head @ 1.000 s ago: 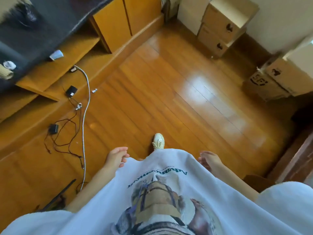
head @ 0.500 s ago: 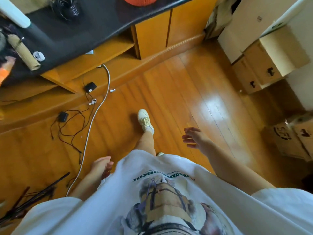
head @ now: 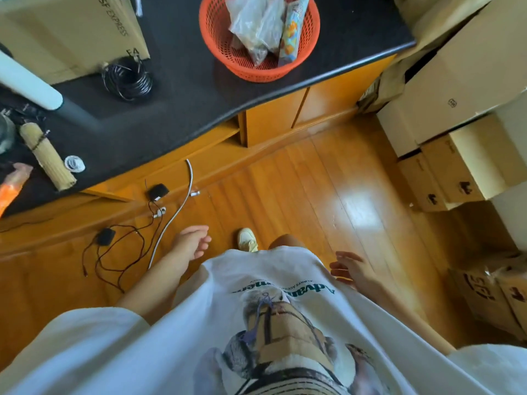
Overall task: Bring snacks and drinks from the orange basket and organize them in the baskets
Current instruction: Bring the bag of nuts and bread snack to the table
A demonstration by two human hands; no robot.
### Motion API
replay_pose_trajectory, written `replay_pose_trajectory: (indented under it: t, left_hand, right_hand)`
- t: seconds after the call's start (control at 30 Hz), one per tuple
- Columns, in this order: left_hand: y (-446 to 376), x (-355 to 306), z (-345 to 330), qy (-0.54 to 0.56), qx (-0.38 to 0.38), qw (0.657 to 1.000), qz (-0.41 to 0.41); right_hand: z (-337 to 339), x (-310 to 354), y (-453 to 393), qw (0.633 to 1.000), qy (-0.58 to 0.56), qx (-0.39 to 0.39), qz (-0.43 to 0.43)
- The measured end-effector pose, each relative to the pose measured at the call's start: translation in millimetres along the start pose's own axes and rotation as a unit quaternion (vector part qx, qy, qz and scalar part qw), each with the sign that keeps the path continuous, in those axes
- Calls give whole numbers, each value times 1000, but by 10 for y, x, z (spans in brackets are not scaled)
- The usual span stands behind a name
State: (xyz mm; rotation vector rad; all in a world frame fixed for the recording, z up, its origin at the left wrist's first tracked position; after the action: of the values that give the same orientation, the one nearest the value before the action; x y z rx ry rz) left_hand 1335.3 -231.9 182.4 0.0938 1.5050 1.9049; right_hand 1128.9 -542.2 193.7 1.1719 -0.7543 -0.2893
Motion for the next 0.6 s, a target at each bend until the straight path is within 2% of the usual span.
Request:
replay_pose_trajectory:
  t: [0.17, 0.37, 0.43, 0.6]
  left_hand:
    - [-249, -839, -217, -35, 35, 998, -44]
    - [-595, -1515, -312, -87, 47, 994, -36]
    - [-713, -1704, -218, -57, 26, 998, -5]
    - [-931, -2210, 81, 117, -28, 990, 78]
  right_hand:
    - [-44, 282, -165, 996, -32, -52, -59]
    - [-343, 1175, -633, 995, -36, -56, -73]
    - [-508, 1623, -810, 996, -40, -44, -66]
    - [-988, 2818, -1118, 1000, -1, 10, -24]
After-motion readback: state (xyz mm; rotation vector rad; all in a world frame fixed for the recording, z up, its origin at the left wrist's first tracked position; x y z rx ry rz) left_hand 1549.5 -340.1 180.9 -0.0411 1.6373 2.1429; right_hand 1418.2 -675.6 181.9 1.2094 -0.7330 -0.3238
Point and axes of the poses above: each hand's wrist, its own y-axis away from the middle knuckle, its own z-axis out of the back of the hand, x = y × z, the point moved 5 cm from there along -y, towards the middle knuckle, and after that the axes turned 9 degrees about -y, right-handed, at the moved point
